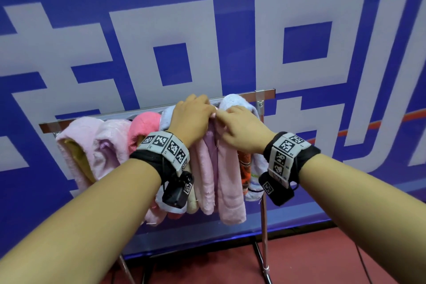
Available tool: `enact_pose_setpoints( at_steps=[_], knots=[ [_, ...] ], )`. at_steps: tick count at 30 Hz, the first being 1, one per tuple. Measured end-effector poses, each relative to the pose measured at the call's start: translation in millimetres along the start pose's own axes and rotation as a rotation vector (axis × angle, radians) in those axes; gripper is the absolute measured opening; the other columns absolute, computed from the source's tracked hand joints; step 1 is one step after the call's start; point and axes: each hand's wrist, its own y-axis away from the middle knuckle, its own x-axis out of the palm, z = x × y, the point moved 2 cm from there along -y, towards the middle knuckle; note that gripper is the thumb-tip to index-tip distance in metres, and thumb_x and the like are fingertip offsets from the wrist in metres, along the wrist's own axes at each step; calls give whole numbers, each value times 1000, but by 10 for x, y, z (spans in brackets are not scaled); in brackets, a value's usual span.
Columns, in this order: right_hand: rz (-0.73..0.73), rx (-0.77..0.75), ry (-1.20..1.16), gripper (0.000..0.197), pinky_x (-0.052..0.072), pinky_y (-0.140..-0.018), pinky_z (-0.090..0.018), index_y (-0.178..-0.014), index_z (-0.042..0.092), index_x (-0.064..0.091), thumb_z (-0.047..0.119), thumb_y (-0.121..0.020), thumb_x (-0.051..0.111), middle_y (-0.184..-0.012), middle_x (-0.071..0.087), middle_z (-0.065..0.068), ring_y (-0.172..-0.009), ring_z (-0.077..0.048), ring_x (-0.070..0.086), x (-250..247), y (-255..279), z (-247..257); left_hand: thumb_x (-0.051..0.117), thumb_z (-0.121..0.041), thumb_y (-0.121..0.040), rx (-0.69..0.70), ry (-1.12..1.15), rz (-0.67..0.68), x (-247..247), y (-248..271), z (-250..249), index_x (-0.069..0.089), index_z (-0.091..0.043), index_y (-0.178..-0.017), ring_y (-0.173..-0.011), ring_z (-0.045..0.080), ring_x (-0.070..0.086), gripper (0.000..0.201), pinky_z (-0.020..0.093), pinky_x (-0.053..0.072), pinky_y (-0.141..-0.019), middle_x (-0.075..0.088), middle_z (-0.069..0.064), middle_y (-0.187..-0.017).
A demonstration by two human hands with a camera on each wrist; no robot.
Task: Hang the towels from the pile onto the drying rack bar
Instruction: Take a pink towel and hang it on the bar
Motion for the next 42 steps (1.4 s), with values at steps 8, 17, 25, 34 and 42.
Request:
enact_pose_setpoints(
  at_steps=[8,17,25,34,42],
  knots=[
    [3,21,189,37,40,-90,-37,-105,20,65,44,-93,39,-104,67,1,-108,-25,57,21,-252,-242,46,-26,-93,89,-31,60,-14,-30,-61,64,-25,-112,-110,23,51,26,41,49,-82,61,-9,-123],
    [140,-63,470,29,40,-86,-44,-112,40,69,28,-89,54,-142,42,3,-129,-26,38,49,-113,-284,47,-31,-94,147,-281,164,50,22,-230,62,-34,-123,-119,27,41,32,38,36,-77,43,-1,-131],
    [79,-101,545,28,40,-80,-42,-98,31,75,37,-92,48,-132,50,2,-121,-28,44,118,-128,-279,45,-24,-98,80,-294,119,28,-1,-301,65,-25,-117,-116,24,43,28,33,34,-65,48,-3,-123],
    [44,-242,531,20,42,-76,-45,-84,22,78,23,-85,58,-140,49,-5,-120,-35,47,97,9,-358,41,-25,-99,82,-329,117,117,12,-377,67,-25,-117,-121,27,40,31,34,32,-68,46,0,-130],
    [102,-210,542,15,40,-80,-43,-83,15,77,15,-82,62,-140,48,-1,-127,-31,43,-9,72,-356,48,-28,-95,-75,-280,132,180,-34,-413,64,-21,-117,-122,28,39,28,36,37,-74,46,1,-130]
  ],
)
